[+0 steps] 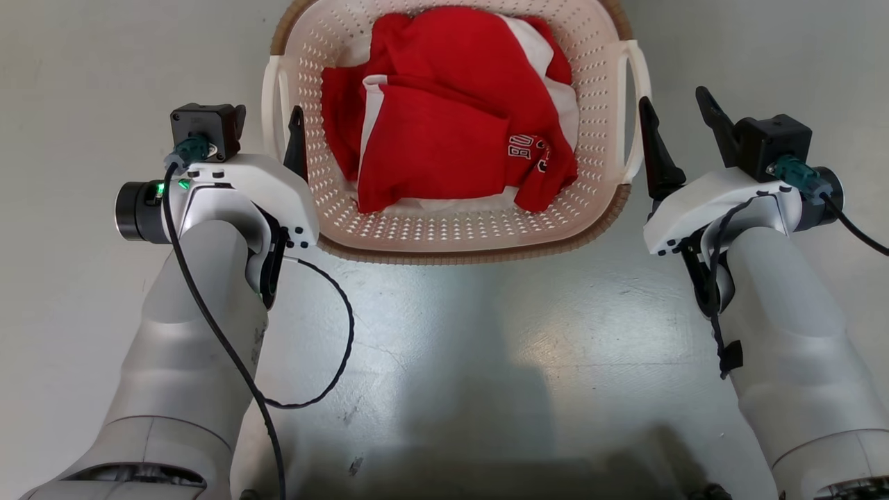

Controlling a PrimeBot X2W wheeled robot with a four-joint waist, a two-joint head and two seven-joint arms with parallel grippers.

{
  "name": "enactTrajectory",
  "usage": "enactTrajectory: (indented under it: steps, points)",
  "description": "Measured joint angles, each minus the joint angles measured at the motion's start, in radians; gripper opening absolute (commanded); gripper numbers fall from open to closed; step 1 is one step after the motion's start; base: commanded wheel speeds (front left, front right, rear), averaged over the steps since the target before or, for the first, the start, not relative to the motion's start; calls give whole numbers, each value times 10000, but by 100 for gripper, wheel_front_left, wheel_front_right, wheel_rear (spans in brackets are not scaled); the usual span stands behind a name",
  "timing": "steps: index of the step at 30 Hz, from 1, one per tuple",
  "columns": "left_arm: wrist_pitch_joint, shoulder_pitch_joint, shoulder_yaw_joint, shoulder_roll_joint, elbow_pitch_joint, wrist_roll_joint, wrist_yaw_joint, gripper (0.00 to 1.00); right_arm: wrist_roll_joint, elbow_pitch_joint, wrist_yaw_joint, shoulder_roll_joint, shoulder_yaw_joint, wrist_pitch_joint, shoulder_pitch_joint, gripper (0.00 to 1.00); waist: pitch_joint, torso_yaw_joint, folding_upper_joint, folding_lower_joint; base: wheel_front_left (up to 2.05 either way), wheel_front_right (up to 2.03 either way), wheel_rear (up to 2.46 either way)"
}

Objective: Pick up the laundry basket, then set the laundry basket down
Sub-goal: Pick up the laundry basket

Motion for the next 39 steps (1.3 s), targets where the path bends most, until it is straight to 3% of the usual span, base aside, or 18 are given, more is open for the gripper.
enactTrajectory:
  steps: [20, 39]
  points:
    - [0, -669, -709, -111, 228, 10, 2, 100, 362, 1127, 0, -75, 337, -10, -774, 100, 599, 327, 0, 0, 0, 0, 0]
    - [-6, -1129, -1198, -151, 1095, -82, 6, 100, 690, 1379, 0, -88, 665, -10, -1054, 100, 641, 283, 0, 0, 0, 0, 0]
